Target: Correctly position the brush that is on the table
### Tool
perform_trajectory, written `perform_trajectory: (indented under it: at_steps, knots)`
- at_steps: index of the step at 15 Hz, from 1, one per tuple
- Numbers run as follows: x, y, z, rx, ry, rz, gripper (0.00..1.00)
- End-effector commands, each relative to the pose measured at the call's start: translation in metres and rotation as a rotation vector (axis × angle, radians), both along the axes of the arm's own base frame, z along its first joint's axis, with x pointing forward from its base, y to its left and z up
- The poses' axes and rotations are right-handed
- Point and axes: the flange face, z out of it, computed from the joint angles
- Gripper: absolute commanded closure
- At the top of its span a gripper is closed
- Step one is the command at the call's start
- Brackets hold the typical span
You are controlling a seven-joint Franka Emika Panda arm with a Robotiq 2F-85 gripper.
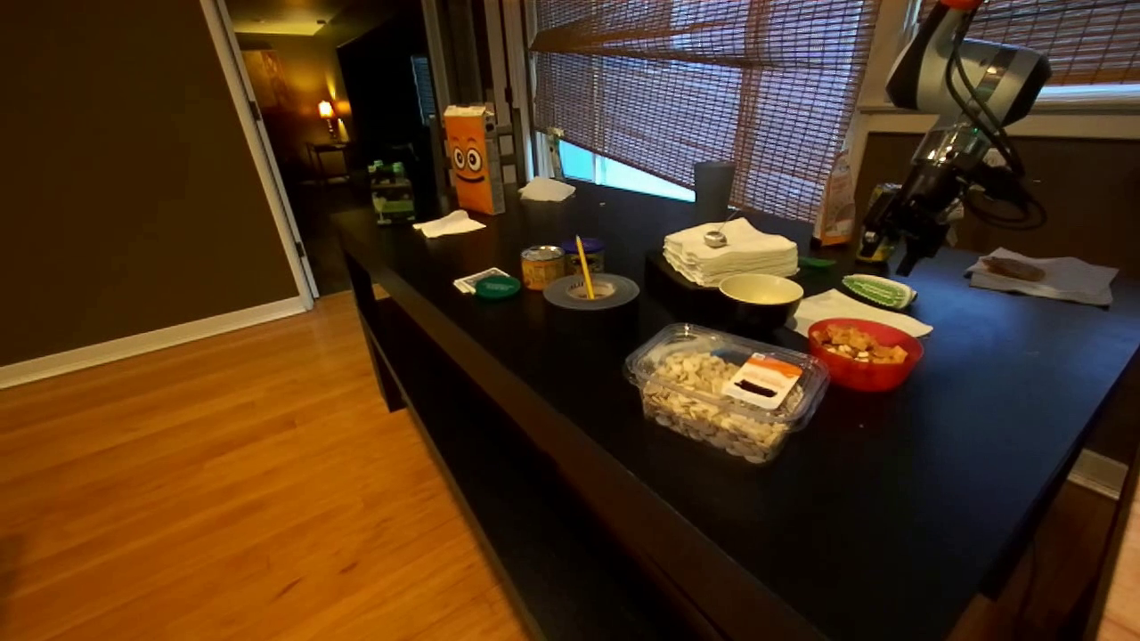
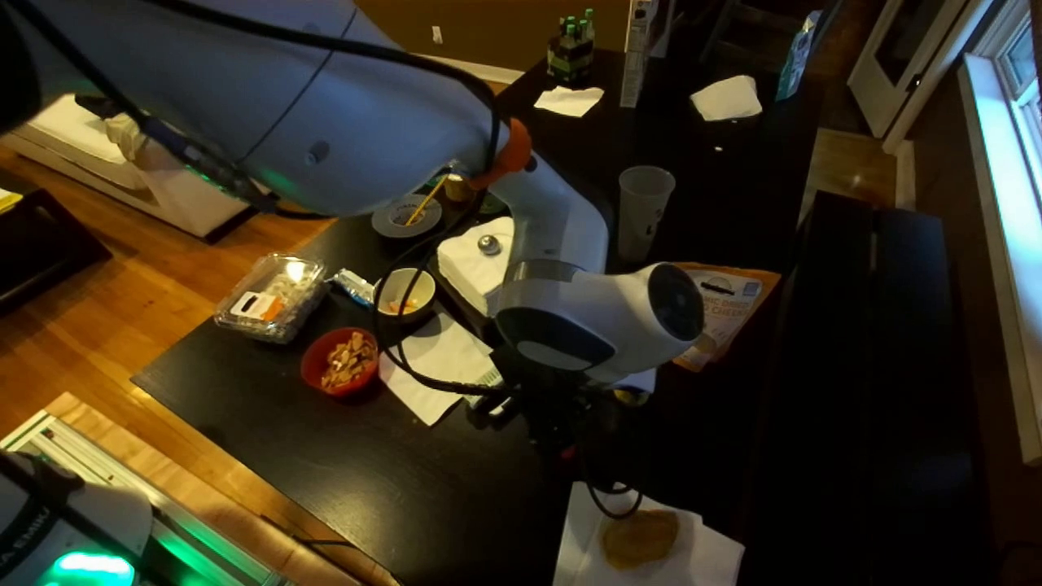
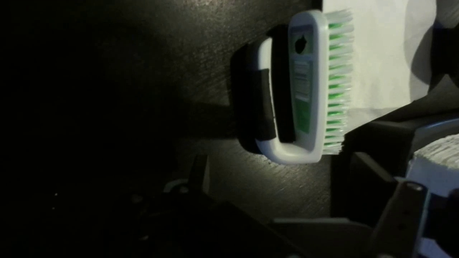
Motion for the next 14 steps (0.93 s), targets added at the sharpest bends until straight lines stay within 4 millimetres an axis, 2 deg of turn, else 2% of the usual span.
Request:
perform_trajectory:
  at_steps: [1,7,14]
  knots:
    - [0.001,-0.003,-0.002,-0.004,0.001,0.0,0.0]
    - [0.002,0.0,-0.005,-0.003,0.0,0.004,0.0]
    - [0.0,-0.004,-0.012,-0.094,0.011,0.038,0.0]
